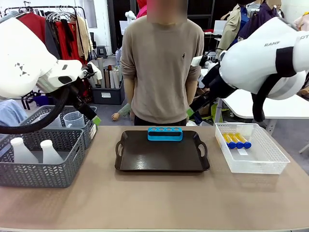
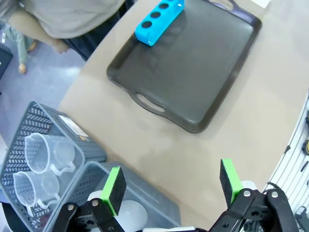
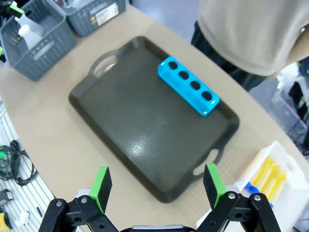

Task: Prepare the laboratory tools.
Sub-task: Pick up one Large Measuring Cup and place it on the Handle tray.

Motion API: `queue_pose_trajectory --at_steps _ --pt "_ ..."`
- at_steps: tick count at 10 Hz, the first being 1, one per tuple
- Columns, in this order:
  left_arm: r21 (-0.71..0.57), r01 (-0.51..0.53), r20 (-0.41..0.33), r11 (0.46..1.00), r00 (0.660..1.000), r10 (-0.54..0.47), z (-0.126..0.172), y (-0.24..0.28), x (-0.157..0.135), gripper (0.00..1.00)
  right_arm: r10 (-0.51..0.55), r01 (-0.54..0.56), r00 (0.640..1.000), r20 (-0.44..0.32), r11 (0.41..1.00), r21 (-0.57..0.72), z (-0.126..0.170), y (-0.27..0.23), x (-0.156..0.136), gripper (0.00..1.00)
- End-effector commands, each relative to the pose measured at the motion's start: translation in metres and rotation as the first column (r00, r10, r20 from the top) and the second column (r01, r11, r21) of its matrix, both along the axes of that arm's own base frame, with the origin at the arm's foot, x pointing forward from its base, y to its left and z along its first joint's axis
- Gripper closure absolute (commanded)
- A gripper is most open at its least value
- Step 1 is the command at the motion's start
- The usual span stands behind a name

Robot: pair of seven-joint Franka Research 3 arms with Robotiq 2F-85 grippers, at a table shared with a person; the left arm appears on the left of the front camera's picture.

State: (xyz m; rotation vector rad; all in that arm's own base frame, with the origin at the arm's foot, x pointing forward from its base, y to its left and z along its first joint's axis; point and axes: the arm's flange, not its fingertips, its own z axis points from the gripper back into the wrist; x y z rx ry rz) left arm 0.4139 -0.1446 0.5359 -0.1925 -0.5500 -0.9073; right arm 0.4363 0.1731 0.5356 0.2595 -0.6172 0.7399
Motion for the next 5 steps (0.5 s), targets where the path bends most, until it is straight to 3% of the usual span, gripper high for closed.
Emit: queue_pose_trajectory --at_steps 1,2,5 --pt "0.02 -0.051 0.074 0.999 0.996 0.049 -0.0043 -0.0009 0.0092 0.0 -0.007 0.01 0.995 0.097 0.999 -0.032 -0.0031 -0.0031 0.0044 0.0" --pt "0.0 0.0 0.0 1.0 1.0 0.0 0.0 0.0 0.0 0.0 0.0 0.0 1.0 0.0 1.0 0.0 0.0 0.0 0.0 0.0" --pt "0.0 0.0 0.0 1.0 1.0 0.0 0.0 0.0 0.0 0.0 0.0 0.0 1.0 0.0 1.0 0.0 0.0 0.0 0.0 0.0"
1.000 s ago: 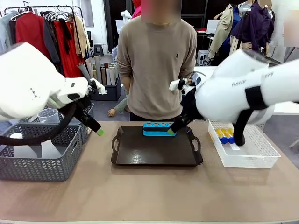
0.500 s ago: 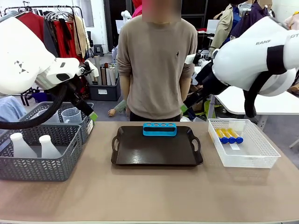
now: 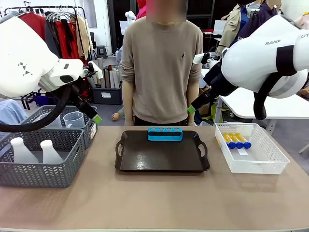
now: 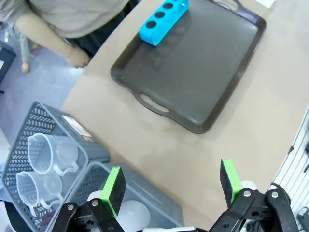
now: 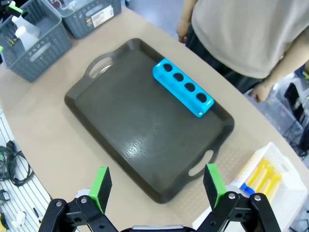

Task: Prepare the laboratory tools.
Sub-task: Pick up one Large Measuring Cup and place it on the Handle tray.

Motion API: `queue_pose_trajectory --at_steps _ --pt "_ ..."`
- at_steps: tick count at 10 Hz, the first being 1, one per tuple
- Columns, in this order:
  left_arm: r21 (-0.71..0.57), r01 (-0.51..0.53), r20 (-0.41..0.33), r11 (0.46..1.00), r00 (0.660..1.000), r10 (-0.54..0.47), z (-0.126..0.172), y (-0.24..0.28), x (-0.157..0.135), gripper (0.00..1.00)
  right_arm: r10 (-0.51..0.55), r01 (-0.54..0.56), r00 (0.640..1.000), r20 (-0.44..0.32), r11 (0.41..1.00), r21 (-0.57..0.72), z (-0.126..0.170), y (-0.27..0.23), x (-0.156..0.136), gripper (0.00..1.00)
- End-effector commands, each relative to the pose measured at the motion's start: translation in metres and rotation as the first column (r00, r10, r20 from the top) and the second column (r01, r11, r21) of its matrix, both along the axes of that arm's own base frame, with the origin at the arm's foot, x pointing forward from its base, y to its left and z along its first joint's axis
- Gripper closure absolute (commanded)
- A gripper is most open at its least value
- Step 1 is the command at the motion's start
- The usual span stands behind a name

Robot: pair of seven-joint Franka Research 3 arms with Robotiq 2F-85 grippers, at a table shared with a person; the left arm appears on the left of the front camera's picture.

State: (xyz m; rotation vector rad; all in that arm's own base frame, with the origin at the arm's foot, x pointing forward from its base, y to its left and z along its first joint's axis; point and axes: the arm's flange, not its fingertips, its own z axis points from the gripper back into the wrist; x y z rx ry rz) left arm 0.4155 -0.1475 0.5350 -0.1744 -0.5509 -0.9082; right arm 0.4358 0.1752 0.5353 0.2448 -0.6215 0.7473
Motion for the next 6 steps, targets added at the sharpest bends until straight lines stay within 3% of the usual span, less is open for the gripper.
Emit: queue_pose_trajectory --at_steps 1,3,6 --pt "-0.001 -0.003 0.004 1.0 1.0 0.003 0.0 0.001 0.001 0.0 -0.004 0.004 1.0 0.005 1.0 0.002 0.001 -0.001 0.001 0.0" --pt "-0.031 0.062 0.037 0.998 0.997 -0.061 0.032 0.002 -0.002 0.0 0.088 -0.085 0.996 -0.026 0.992 0.095 0.033 0.005 0.0 0.0" --pt "-0.105 0.156 0.071 0.982 0.986 -0.149 0.074 0.012 -0.001 0.0 0.145 -0.141 0.989 -0.017 0.978 0.152 0.081 -0.004 0.006 0.0"
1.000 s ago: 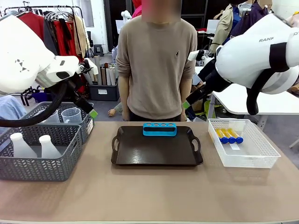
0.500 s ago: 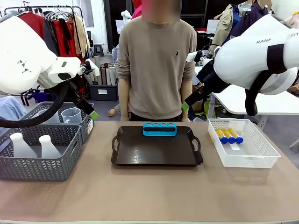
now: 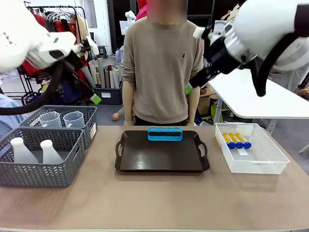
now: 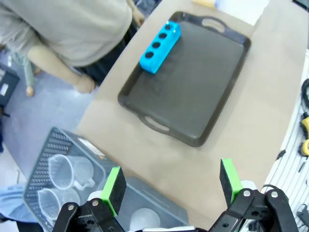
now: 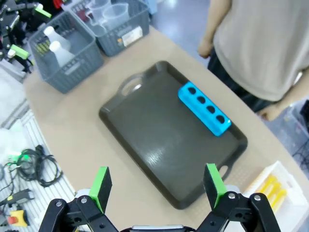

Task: Prepare the laboratory tools.
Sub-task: Pick up one Large Measuring Cup and place it on the Handle tray.

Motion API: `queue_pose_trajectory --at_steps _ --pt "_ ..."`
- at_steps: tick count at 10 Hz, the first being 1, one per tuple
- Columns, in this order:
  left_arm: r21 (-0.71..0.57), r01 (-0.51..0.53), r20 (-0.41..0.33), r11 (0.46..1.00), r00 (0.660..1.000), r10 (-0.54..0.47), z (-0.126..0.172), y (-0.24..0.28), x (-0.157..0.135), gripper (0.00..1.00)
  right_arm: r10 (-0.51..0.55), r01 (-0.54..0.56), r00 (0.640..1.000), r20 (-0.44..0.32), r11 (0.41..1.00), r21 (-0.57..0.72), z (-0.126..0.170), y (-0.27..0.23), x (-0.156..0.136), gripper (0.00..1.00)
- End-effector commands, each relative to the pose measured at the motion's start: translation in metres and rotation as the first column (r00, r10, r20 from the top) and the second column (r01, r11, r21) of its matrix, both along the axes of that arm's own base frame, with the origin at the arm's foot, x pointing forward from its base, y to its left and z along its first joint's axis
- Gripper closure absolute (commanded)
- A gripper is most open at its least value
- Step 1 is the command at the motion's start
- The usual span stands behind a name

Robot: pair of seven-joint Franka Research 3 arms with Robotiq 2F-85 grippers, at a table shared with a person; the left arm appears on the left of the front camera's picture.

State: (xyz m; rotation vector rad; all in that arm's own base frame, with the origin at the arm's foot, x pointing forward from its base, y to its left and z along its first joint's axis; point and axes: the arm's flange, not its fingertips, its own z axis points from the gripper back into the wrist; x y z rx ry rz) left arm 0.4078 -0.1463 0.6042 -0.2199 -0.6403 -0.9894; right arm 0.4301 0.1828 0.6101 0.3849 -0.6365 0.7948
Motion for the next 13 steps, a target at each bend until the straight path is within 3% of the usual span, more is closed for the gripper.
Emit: queue_pose_trajectory --at_steps 1,6,7,13 --pt "-0.083 0.079 -0.001 0.993 0.997 -0.079 0.015 0.018 0.009 0.0 0.095 -0.096 0.995 0.021 0.993 0.062 0.023 -0.017 0.013 0.0" --pt "-0.098 0.092 0.076 0.991 0.994 -0.085 0.075 0.037 0.02 0.0 0.09 -0.091 0.995 0.031 0.995 0.047 0.082 -0.063 0.028 0.0" --pt "-0.096 0.093 0.07 0.991 0.994 -0.087 0.084 0.039 0.025 0.0 0.098 -0.097 0.995 0.0 0.995 0.024 0.09 -0.068 0.029 0.0" --pt "-0.12 0.092 0.087 0.989 0.993 -0.082 0.105 0.041 0.035 0.0 0.069 -0.07 0.997 0.02 0.997 0.016 0.121 -0.104 0.038 0.0"
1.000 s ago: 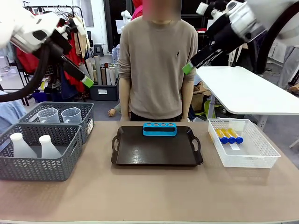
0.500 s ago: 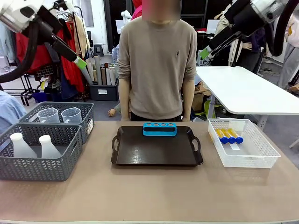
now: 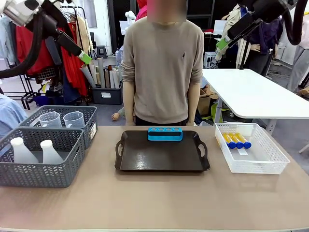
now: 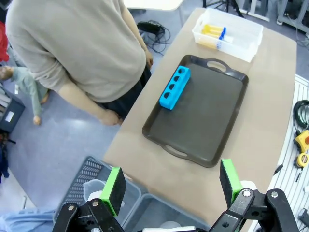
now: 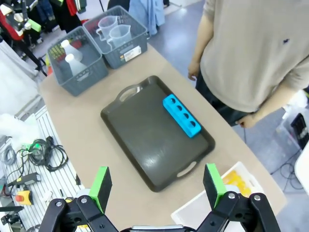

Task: Prepare the laboratory tools.
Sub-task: Pick up one Large Measuring Cup and place it on the Handle tray.

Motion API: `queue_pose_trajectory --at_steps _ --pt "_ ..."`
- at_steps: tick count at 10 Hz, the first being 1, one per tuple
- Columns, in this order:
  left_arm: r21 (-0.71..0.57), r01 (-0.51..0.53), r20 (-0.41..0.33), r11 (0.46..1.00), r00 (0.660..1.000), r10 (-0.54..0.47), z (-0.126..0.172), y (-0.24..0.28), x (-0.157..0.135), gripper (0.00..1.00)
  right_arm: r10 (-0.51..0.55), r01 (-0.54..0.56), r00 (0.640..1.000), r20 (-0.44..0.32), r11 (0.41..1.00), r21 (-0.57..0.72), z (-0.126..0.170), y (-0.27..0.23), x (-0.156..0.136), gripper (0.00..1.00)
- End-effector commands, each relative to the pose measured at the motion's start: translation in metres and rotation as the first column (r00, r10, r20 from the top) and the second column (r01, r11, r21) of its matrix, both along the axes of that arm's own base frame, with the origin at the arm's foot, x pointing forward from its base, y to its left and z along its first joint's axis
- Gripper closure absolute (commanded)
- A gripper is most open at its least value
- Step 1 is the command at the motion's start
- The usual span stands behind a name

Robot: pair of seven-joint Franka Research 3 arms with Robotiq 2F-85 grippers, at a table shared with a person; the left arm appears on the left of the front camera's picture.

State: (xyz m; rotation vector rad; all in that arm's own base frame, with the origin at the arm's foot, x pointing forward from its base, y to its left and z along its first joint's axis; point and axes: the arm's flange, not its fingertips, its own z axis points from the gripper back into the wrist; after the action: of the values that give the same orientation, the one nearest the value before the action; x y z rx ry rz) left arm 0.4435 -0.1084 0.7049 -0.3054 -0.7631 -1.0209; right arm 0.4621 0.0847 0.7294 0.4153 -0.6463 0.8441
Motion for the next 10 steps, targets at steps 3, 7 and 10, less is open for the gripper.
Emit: queue_pose_trajectory --at_steps 3,7,10 --pt "-0.006 0.026 0.028 1.0 0.999 -0.026 0.011 0.005 -0.006 0.0 0.009 -0.009 1.0 0.003 1.0 0.01 0.005 -0.019 0.008 0.0" --pt "-0.011 0.02 0.039 1.0 0.999 -0.019 0.013 0.01 -0.006 0.0 -0.012 0.011 1.0 0.019 1.0 0.018 0.01 -0.024 0.006 0.0" --pt "0.004 -0.005 0.027 1.0 1.0 0.005 0.013 0.007 -0.005 0.0 -0.04 0.04 0.999 0.01 0.999 0.002 0.006 -0.022 0.004 0.0"
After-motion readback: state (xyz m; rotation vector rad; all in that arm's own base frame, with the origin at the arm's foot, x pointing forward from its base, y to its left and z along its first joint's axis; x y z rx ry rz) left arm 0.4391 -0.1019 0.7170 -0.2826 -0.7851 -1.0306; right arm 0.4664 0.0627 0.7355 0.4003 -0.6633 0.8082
